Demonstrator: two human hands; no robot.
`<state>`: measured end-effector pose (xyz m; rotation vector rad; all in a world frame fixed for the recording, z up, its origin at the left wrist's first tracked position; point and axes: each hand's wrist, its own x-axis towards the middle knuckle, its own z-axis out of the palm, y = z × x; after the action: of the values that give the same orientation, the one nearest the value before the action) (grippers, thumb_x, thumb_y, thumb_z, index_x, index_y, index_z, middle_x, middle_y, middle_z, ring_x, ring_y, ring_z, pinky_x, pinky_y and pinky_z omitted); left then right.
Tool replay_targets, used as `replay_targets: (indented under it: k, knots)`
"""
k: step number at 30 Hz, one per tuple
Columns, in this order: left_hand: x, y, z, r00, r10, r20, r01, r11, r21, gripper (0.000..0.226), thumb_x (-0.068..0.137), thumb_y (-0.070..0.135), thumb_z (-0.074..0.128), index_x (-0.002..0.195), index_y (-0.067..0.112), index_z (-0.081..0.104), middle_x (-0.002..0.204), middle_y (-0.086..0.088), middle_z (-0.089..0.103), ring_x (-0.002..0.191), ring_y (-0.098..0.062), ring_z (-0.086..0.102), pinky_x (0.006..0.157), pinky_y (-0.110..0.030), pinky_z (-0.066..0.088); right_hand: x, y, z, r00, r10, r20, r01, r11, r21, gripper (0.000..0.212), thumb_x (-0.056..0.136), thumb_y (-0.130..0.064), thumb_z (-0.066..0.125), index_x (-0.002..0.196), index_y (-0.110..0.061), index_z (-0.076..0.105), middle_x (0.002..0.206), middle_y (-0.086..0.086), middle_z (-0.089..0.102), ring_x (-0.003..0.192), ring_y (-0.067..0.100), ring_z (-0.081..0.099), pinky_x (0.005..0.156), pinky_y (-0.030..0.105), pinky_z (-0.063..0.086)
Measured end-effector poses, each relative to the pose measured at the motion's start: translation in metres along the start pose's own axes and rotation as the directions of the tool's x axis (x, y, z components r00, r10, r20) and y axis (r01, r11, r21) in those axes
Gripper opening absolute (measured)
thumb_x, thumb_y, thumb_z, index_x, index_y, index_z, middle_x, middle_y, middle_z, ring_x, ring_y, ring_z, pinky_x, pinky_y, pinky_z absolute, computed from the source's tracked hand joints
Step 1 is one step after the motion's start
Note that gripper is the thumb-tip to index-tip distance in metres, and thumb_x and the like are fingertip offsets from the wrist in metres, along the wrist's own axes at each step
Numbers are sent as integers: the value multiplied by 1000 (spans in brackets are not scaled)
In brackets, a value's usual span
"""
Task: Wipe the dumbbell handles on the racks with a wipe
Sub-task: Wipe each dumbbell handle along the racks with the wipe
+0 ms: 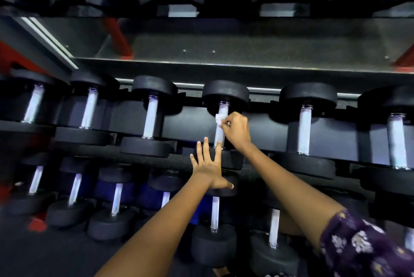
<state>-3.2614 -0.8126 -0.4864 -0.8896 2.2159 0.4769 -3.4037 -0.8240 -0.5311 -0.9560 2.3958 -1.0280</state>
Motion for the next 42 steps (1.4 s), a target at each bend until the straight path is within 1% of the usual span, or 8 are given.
replay_targets:
  k: [6, 12, 19, 23, 28, 33, 40, 42]
  knots:
    - [1, 0, -2, 1000, 2, 17, -2, 1000, -18, 128, 79, 60, 68, 144, 20, -34, 142, -18, -50, 134, -38, -41, 115, -57, -6, 22, -13, -8, 998, 37, -50, -33, 996, 80, 11, 79, 0, 63, 85, 4, 70, 88, 14, 57, 74, 21, 54, 65, 16, 33]
    - [1, 0, -1, 1000, -3, 14, 4, 1000, -12, 129, 78, 60, 68, 144, 19, -34, 142, -18, -49, 134, -38, -40, 115, -59, -5, -8, 1, 6, 1000, -22, 6, 22, 999, -50, 12, 83, -4, 61, 86, 4, 69, 97, 18, 62, 88, 31, 60, 74, 32, 45]
    - [3, 1, 0, 1000, -3, 6, 3, 1000, -25, 129, 78, 60, 69, 145, 21, -33, 142, -17, -49, 134, -37, -41, 114, -59, -6, 17, -18, -11, 973, 198, -121, -164, 955, 248, 9, 77, 2, 61, 75, 3, 70, 77, 16, 70, 68, 16, 56, 56, 9, 35]
    - [2, 0, 2, 1000, -5, 3, 5, 1000, -12, 128, 78, 60, 68, 145, 19, -33, 143, -17, -49, 134, -37, -41, 115, -59, -5, -4, -11, 6, 980, 189, -69, -178, 973, 146, 15, 77, 3, 53, 70, -2, 65, 76, 15, 69, 74, 27, 63, 64, 23, 41]
    - [3, -1, 3, 1000, 5, -13, -6, 1000, -27, 128, 78, 59, 69, 146, 20, -32, 143, -17, -49, 134, -36, -42, 114, -58, -6, 15, -16, 5, 967, 217, -130, -194, 966, 170, 18, 84, 2, 43, 91, -2, 59, 86, 22, 64, 82, 35, 59, 65, 32, 39]
    - [5, -2, 5, 1000, 11, -20, -11, 1000, -27, 128, 78, 60, 68, 145, 19, -33, 144, -17, -48, 134, -38, -41, 114, -59, -6, -22, -1, 9, 998, -50, -39, 46, 996, -79, 19, 90, -8, 52, 93, 4, 66, 93, 22, 63, 86, 36, 60, 69, 34, 41]
    - [4, -1, 2, 1000, 9, -14, -9, 1000, -22, 127, 78, 60, 68, 146, 20, -32, 143, -17, -49, 134, -38, -41, 114, -61, -5, 18, -4, -5, 996, -90, -29, 90, 996, 7, 17, 84, -5, 62, 95, 5, 71, 98, 17, 60, 89, 28, 60, 70, 16, 35]
    - [2, -2, 2, 1000, 7, -7, -7, 1000, -21, 128, 78, 60, 68, 145, 20, -33, 143, -17, -48, 134, -38, -40, 113, -61, -4, 5, -1, -3, 986, -164, 15, 164, 985, -49, 17, 85, -3, 60, 98, 3, 70, 99, 17, 58, 90, 27, 58, 73, 21, 38]
